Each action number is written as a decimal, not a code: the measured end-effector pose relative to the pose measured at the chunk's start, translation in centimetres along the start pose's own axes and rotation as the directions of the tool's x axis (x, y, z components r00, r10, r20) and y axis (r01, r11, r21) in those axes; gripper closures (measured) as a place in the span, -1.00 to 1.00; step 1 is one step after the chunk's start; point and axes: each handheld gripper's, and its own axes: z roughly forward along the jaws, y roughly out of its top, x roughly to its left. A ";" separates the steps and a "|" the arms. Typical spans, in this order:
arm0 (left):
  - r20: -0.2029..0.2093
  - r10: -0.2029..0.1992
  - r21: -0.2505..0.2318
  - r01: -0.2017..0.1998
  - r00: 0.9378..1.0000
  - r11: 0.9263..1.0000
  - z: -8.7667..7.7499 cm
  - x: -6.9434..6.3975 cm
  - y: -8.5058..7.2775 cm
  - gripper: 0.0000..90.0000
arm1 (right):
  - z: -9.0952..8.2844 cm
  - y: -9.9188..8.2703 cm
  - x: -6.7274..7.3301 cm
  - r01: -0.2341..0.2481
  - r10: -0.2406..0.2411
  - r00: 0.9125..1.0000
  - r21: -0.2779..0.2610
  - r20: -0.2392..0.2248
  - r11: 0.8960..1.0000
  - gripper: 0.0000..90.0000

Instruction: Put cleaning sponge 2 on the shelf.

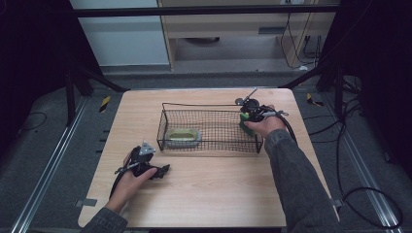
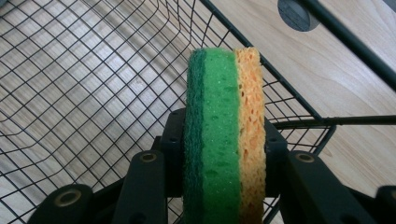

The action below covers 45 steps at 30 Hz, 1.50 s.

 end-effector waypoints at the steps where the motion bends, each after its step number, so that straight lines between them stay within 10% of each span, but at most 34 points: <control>1: 0.000 0.000 0.000 0.000 1.000 1.000 0.0 0.0 0.0 -1.00 | 0.1 0.0 0.0 0.005 -0.005 1.000 0.000 0.000 1.000 0.42; 45: -0.002 -0.003 0.000 0.003 1.000 1.000 0.1 0.0 0.1 -1.00 | -2.8 0.6 3.1 0.000 -0.001 0.998 -0.031 -0.058 1.000 0.27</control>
